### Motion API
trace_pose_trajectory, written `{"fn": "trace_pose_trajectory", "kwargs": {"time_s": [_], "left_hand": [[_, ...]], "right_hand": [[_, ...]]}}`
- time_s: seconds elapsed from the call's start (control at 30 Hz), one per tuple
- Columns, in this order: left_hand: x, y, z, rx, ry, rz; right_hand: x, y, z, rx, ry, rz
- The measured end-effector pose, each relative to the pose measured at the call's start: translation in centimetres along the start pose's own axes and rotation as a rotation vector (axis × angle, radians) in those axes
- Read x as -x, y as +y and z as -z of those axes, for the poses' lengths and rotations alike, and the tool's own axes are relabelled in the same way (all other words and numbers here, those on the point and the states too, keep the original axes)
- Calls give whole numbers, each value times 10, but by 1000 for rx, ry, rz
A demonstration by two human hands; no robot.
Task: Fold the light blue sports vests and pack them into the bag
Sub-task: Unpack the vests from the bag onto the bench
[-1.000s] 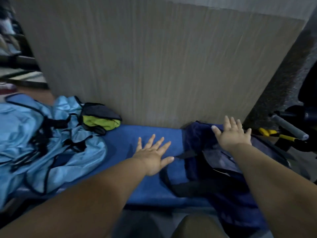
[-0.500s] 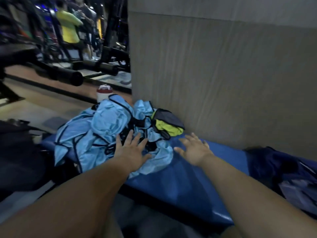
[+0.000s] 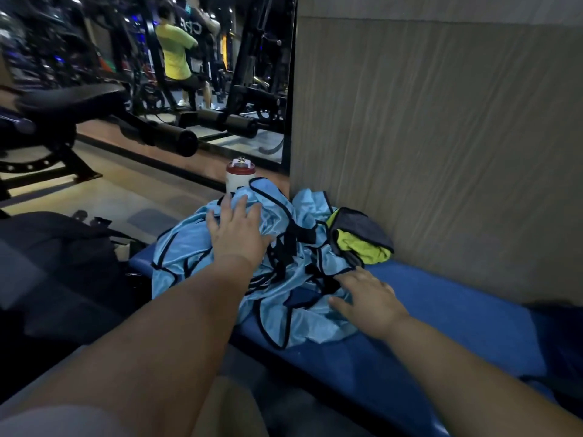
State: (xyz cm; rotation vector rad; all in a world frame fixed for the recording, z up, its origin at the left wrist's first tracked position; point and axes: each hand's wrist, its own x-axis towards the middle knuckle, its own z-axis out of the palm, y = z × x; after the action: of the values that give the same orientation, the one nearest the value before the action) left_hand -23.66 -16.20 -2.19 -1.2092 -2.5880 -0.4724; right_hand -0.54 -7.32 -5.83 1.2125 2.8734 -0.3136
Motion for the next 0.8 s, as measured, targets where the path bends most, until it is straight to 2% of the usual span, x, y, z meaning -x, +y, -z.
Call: {"fn": "trace_pose_trajectory", "kwargs": {"time_s": [0.1, 0.2, 0.3, 0.43, 0.6, 0.7, 0.8], "left_hand": [[-5, -6, 1, 18, 33, -14], [-3, 8, 6, 170, 84, -42], [8, 45, 17, 332, 107, -130], [34, 98, 28, 511, 55, -253], [63, 130, 37, 697, -58, -341], [74, 133, 35, 750, -59, -465], [79, 128, 24, 739, -60, -489]], "right_hand": [[-1, -1, 4, -36, 44, -18], [-3, -3, 9, -132, 106, -30], [-6, -8, 15, -411, 217, -1], [-5, -18, 22, -783, 290, 33], [7, -5, 37, -1070, 488, -106], [17, 16, 40, -1207, 536, -179], [30, 39, 41, -1266, 647, -268]]}}
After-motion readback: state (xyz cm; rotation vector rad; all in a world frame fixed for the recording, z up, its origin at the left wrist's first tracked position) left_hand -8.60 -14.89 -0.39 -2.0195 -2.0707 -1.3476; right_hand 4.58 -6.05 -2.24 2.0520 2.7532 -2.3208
